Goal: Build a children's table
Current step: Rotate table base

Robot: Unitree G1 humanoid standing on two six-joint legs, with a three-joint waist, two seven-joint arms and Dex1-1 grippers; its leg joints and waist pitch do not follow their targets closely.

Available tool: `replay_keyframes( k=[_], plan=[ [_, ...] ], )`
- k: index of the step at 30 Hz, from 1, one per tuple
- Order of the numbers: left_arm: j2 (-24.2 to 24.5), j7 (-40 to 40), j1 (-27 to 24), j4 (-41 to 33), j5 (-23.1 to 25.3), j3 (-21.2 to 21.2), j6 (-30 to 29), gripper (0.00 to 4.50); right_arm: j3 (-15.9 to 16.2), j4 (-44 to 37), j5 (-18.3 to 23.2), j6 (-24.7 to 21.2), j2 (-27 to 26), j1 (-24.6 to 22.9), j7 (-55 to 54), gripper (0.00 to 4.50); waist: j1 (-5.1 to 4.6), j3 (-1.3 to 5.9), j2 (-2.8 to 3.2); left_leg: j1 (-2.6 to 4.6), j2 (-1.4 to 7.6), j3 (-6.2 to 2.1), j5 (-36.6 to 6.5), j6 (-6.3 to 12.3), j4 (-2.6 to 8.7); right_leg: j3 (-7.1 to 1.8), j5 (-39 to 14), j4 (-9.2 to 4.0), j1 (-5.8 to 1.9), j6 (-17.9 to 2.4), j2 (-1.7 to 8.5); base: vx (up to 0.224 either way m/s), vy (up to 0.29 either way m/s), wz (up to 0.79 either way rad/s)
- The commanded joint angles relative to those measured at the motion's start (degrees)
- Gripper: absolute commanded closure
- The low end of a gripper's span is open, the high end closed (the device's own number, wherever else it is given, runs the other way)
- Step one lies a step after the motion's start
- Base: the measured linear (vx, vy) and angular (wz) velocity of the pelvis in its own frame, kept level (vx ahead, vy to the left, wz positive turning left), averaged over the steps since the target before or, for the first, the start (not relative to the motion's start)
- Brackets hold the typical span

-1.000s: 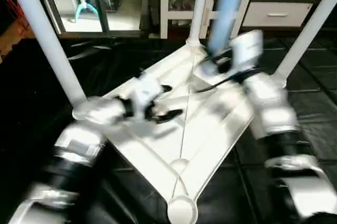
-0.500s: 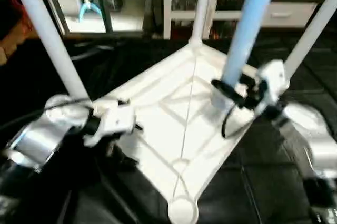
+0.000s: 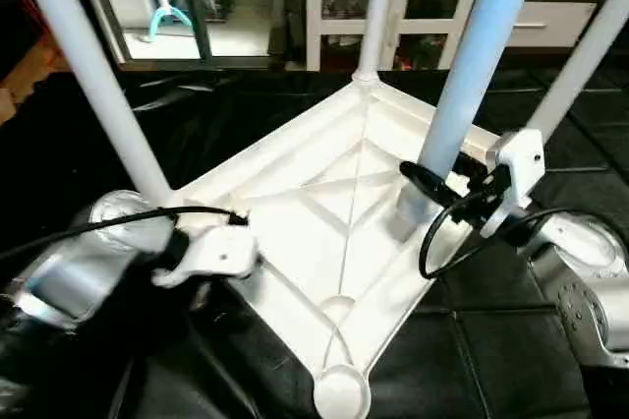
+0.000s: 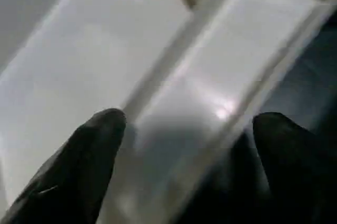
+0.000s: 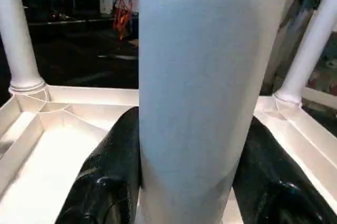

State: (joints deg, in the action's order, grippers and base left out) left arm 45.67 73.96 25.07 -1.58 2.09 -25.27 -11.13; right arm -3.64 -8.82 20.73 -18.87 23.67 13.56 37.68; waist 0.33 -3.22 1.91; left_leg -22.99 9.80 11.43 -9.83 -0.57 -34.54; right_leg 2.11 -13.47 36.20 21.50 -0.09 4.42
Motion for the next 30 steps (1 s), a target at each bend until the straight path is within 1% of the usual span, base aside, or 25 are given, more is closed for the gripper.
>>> replay_keyframes(
  k=[1,2,3,4,5,6,9,11,12,13,17,18,20,22,24,27,28,30],
  plan=[
    [0.16,-1.55,-0.11,0.27,1.21,-0.13,0.86,0.58,-0.39,-2.17,0.72,-0.82,0.12,-0.22,-0.61,2.64,0.05,3.46,0.06,2.35,3.35,-1.65,-11.09,-0.20,4.38,-2.24,-1.05,-3.96,-1.35,-13.39,3.40,0.000,0.000,0.00],
    [0.17,-1.55,-0.15,0.26,1.25,-0.15,0.88,0.70,-0.39,-2.19,0.72,-0.83,0.11,-0.25,-0.63,2.64,-0.01,3.47,0.02,2.36,3.32,-1.64,-11.33,-0.27,4.40,-2.23,-1.34,-3.94,-1.37,-13.28,3.35,0.000,0.000,0.00],
    [0.23,-1.67,-0.70,0.33,1.80,-0.36,1.33,0.87,-0.25,-2.61,0.74,-1.05,0.00,-0.64,-0.92,2.64,0.00,3.32,-0.01,2.38,3.32,-1.64,-11.75,-0.21,4.44,-2.25,-1.98,-4.05,-1.25,-13.26,3.38,0.000,0.000,0.00],
    [0.23,-1.86,-0.88,0.39,2.01,-0.38,1.63,0.87,-0.18,-2.83,0.73,-1.19,-0.05,-0.83,-1.10,2.64,0.03,3.26,-0.02,2.41,3.34,-1.62,-12.19,-0.24,4.45,-2.30,-2.75,-4.16,-1.18,-13.15,3.42,0.000,0.000,0.00],
    [0.23,-1.98,-1.02,0.35,2.17,-0.41,1.82,1.03,-0.13,-2.94,0.69,-1.26,-0.10,-0.97,-1.23,2.64,0.05,3.24,0.00,2.42,3.38,-1.63,-12.44,-0.34,4.47,-2.32,-3.24,-4.18,-1.16,-12.96,3.44,0.000,0.000,0.00],
    [0.21,-2.11,-1.15,0.34,2.31,-0.40,2.10,1.03,-0.13,-3.16,0.64,-1.44,-0.13,-1.15,-1.38,2.64,0.05,3.27,-0.02,2.45,3.41,-1.67,-12.42,-0.46,4.52,-2.28,-3.43,-4.16,-1.15,-12.80,3.41,0.000,0.000,0.00],
    [0.02,-2.19,-1.31,0.46,2.51,-0.38,2.59,1.33,-0.21,-3.50,0.61,-1.81,-0.16,-1.35,-1.68,2.64,0.02,3.30,-0.02,2.44,3.39,-1.70,-12.29,-0.59,4.53,-2.26,-3.22,-4.10,-1.15,-12.69,3.39,0.000,0.000,0.00],
    [-0.12,-2.08,-1.42,0.48,2.64,-0.44,2.60,1.41,-0.24,-3.55,0.57,-1.86,-0.15,-1.47,-1.82,2.64,0.02,3.39,0.02,2.45,3.37,-1.67,-12.12,-0.54,4.47,-2.26,-2.98,-4.06,-1.18,-12.72,3.42,0.000,0.000,0.00],
    [-0.41,-2.16,-1.48,0.54,2.86,-0.50,2.06,1.48,-0.28,-3.41,0.48,-1.85,-0.11,-1.49,-1.90,2.64,0.04,3.43,0.02,2.49,3.37,-1.64,-12.04,-0.55,4.44,-2.26,-2.77,-4.05,-1.14,-12.87,3.39,0.000,0.000,0.00],
    [-0.44,-2.19,-1.49,0.52,2.88,-0.50,1.95,1.69,-0.29,-3.40,0.47,-1.84,-0.11,-1.51,-1.90,2.64,0.04,3.42,0.00,2.49,3.37,-1.62,-12.04,-0.56,4.44,-2.26,-2.75,-4.07,-1.13,-12.89,3.41,0.000,0.000,0.00],
    [-1.00,-1.77,-1.75,-0.15,2.40,-0.64,-0.69,1.82,-0.28,-3.11,0.16,-1.61,0.03,-1.77,-2.06,2.64,0.10,3.49,-0.01,2.48,3.38,-1.61,-11.83,-0.54,4.39,-2.25,-3.00,-4.07,-1.16,-13.02,3.46,0.000,0.000,0.00],
    [-1.00,-1.55,-1.87,-0.41,2.48,-0.84,-1.38,1.90,-0.23,-3.12,0.09,-1.57,0.09,-1.94,-2.03,2.64,0.13,3.55,-0.14,2.56,3.38,-1.56,-12.07,-0.58,4.37,-2.25,-3.28,-4.14,-1.12,-12.99,3.41,0.000,0.000,0.00],
    [-0.97,-1.50,-1.91,-0.49,2.66,-0.95,-1.57,2.13,-0.22,-3.14,0.07,-1.57,0.12,-2.00,-2.03,2.64,0.17,3.57,-0.11,2.39,3.34,-1.66,-11.81,-0.51,4.38,-2.23,-3.39,-4.05,-1.26,-12.90,3.48,0.000,0.000,0.00],
    [-0.78,-1.35,-2.04,-0.65,3.50,-1.43,-1.99,2.19,0.06,-3.05,-0.17,-1.43,0.24,-2.08,-1.94,2.64,0.14,3.57,-0.20,2.43,3.33,-1.63,-11.94,-0.39,4.36,-2.25,-3.82,-4.16,-1.18,-12.81,3.48,0.000,0.000,0.00],
    [-0.49,-1.29,-2.10,-0.80,4.49,-1.95,-2.37,2.54,0.33,-2.94,-0.39,-1.24,0.33,-2.13,-1.77,2.64,0.13,3.66,-0.22,2.38,3.36,-1.64,-11.73,-0.33,4.32,-2.27,-4.05,-4.16,-1.26,-12.74,3.52,0.000,0.000,0.00],
    [-0.65,-2.61,-1.58,-0.16,6.65,-2.27,-3.54,2.65,0.60,-2.74,-0.57,-1.02,0.37,-2.07,-1.77,2.64,0.06,3.67,-0.20,2.36,3.35,-1.67,-11.72,-0.31,4.30,-2.24,-4.38,-4.21,-1.25,-12.59,3.53,0.000,0.000,0.00],
    [-0.66,-2.68,-1.55,-0.12,6.75,-2.28,-3.65,2.73,0.61,-2.73,-0.58,-1.00,0.38,-2.07,-1.77,2.64,0.01,3.67,-0.23,2.26,3.35,-1.73,-11.54,-0.29,4.31,-2.24,-4.37,-4.19,-1.35,-12.54,3.55,0.000,0.000,0.00],
    [-0.68,-3.39,-1.24,0.34,7.67,-2.31,-4.73,2.91,0.69,-2.65,-0.64,-0.90,0.38,-2.08,-1.83,2.64,0.00,3.70,-0.31,2.30,3.30,-1.66,-11.43,-0.13,4.24,-2.26,-4.38,-4.21,-1.30,-12.61,3.53,0.000,0.000,0.00]
  ],
)
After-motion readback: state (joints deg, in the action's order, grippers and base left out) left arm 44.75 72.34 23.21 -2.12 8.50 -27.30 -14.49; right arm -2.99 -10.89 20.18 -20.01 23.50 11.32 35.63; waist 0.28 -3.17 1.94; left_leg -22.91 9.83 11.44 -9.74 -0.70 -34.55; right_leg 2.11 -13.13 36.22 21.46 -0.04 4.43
